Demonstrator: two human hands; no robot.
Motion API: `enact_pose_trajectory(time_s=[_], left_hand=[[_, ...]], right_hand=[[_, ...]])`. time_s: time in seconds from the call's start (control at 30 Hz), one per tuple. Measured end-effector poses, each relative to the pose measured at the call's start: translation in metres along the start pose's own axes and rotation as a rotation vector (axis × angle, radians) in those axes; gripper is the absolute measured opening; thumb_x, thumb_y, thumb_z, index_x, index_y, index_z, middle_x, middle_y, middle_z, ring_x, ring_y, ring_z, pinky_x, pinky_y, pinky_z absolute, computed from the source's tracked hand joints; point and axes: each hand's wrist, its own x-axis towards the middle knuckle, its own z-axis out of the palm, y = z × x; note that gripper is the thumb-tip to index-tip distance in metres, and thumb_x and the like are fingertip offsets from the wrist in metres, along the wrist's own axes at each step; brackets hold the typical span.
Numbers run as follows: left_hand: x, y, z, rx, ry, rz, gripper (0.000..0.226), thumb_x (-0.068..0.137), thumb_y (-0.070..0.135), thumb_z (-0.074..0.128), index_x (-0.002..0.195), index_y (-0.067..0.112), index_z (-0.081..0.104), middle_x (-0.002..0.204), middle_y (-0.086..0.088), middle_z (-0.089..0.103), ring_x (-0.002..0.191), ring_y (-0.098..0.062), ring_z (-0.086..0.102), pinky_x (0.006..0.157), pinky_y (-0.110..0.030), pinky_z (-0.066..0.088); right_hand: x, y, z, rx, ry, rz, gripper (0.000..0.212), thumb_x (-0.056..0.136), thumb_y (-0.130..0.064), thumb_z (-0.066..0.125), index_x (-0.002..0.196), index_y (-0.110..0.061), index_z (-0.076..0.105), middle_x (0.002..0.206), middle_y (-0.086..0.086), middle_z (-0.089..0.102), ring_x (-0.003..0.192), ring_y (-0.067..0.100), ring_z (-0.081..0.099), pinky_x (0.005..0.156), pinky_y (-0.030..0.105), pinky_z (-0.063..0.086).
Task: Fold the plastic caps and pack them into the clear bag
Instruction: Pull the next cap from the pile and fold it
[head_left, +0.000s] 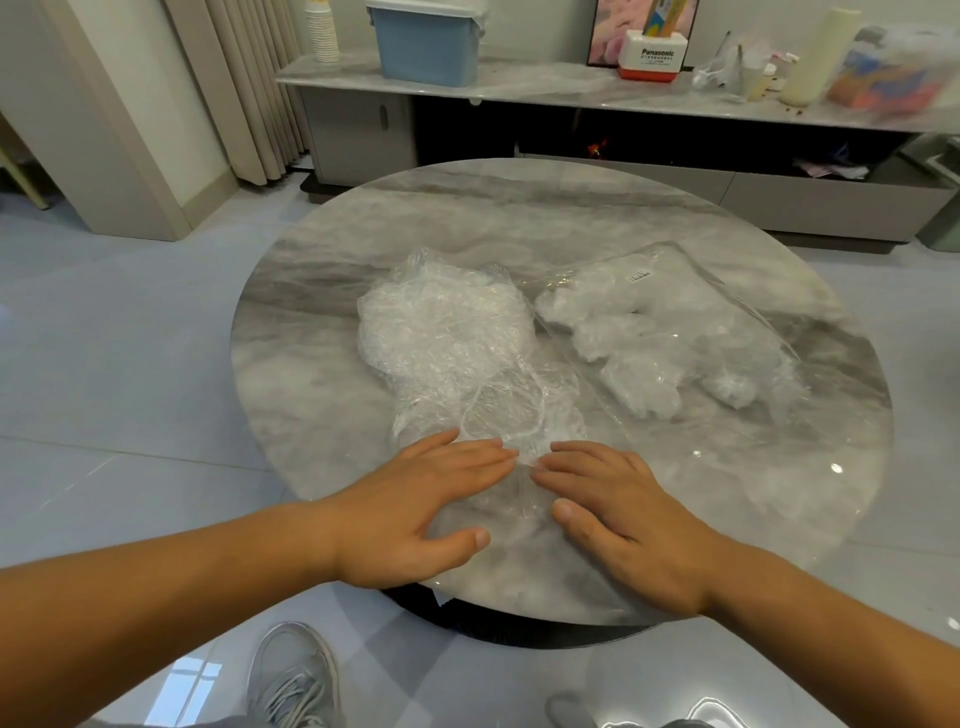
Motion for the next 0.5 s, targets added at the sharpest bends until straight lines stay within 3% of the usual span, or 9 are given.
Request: enact_pose_trajectory(time_s=[0.13, 0.23, 0.33, 0.43, 0.5], left_hand=[[-0.003, -0.001, -0.004, 0.029, 0.078, -0.001, 0.067, 0.100, 0.052, 0.039, 0.159, 0.029, 0.018, 0.168, 0.012, 0.001, 0.154, -0.008, -0.006, 0.125, -0.045, -0.002], [-0.006, -0.005, -0.004, -0.018, 0.123, -0.216, 0.075, 0.096, 0.069, 0.026, 0.157, 0.040, -0.007, 0.164, 0.018, -0.019, 0.149, 0.002, -0.021, 0.126, -0.037, -0.003], [-0.007, -0.005, -0.003, -0.110, 0.049, -0.386, 0.082, 0.091, 0.075, 0.024, 0.144, 0.044, -0.030, 0.160, 0.022, -0.027, 0.145, 0.010, -0.021, 0.125, -0.028, -0.001], [-0.005, -0.003, -0.002, -0.021, -0.030, -0.428, 0.088, 0.092, 0.073, 0.023, 0.146, 0.034, -0.034, 0.161, 0.018, -0.020, 0.149, 0.003, -0.013, 0.123, -0.023, -0.002], [-0.004, -0.005, -0.001, 0.070, -0.052, -0.454, 0.090, 0.091, 0.075, 0.019, 0.150, 0.029, -0.031, 0.165, 0.011, -0.016, 0.151, -0.003, -0.010, 0.124, -0.025, -0.001]], right_hand=[[0.001, 0.000, -0.007, 0.123, 0.195, 0.015, 0.066, 0.098, -0.064, 0.022, 0.140, -0.029, 0.060, 0.134, -0.035, 0.044, 0.131, -0.022, 0.030, 0.107, 0.004, 0.015], [0.000, 0.003, -0.012, 0.213, 0.299, 0.051, 0.061, 0.098, -0.058, 0.025, 0.131, -0.028, 0.066, 0.128, -0.029, 0.057, 0.126, -0.018, 0.042, 0.102, 0.001, 0.025], [-0.007, 0.004, -0.015, 0.220, 0.277, 0.052, 0.065, 0.098, -0.062, 0.025, 0.116, -0.025, 0.075, 0.117, -0.025, 0.066, 0.117, -0.011, 0.053, 0.096, 0.003, 0.034], [-0.018, 0.006, -0.010, 0.126, 0.191, -0.020, 0.080, 0.102, -0.066, 0.019, 0.100, -0.011, 0.077, 0.106, -0.002, 0.074, 0.107, 0.007, 0.062, 0.094, 0.012, 0.042], [-0.025, 0.006, -0.005, 0.080, 0.182, -0.047, 0.075, 0.105, -0.061, 0.019, 0.101, -0.013, 0.077, 0.106, -0.003, 0.074, 0.108, 0.005, 0.061, 0.097, 0.007, 0.039]])
